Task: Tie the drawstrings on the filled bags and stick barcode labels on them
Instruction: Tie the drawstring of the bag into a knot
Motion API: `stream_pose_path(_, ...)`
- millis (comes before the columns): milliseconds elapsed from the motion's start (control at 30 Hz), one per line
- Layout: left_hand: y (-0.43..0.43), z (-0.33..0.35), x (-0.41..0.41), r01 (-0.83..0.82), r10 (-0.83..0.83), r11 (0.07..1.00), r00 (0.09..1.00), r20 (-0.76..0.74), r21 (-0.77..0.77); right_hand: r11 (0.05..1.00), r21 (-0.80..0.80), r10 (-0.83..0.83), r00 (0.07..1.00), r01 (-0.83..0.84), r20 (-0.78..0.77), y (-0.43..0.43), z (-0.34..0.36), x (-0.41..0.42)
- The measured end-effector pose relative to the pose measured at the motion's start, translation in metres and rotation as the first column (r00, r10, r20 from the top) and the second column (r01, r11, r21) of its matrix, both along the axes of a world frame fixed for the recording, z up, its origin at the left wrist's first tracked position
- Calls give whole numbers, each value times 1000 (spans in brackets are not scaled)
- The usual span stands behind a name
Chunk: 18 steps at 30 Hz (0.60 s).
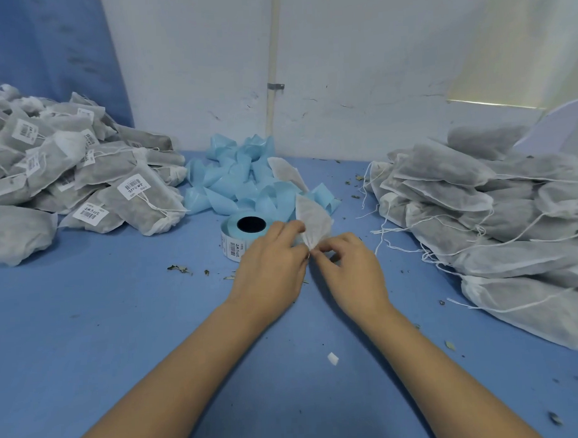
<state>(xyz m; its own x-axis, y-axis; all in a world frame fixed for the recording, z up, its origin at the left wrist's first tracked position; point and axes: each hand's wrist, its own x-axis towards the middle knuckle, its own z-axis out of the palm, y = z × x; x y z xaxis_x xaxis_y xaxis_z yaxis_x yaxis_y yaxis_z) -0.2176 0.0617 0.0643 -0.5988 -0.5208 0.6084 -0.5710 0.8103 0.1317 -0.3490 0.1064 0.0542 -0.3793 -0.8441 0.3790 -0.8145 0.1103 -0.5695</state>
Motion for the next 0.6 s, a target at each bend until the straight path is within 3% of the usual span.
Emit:
stream_pose_path(100, -2, -1, -3, 117, -114, 987, 993, 31, -110, 979, -201, -26, 947, -41, -320, 5, 1, 5)
stream_pose_path(200, 0, -7, -6, 66, -66, 998, 996, -68, 9, 938, -341, -67, 940, -55, -334, 8, -2, 3)
stream_pose_path(300, 1, -10, -9, 25, 31, 975, 970, -241, 222, 916, -392, -6, 971, -91, -240, 6, -6, 2)
stream_pose_path(433, 1, -9, -12, 159, 19, 900, 916, -400, 406, 888, -450, 120, 992, -95, 28, 6, -4, 5)
stream_pose_path(600, 0, -11, -14, 305, 80, 765, 829, -554, 567, 907, -421, 201, 897, -18, 395, 6, 0, 8)
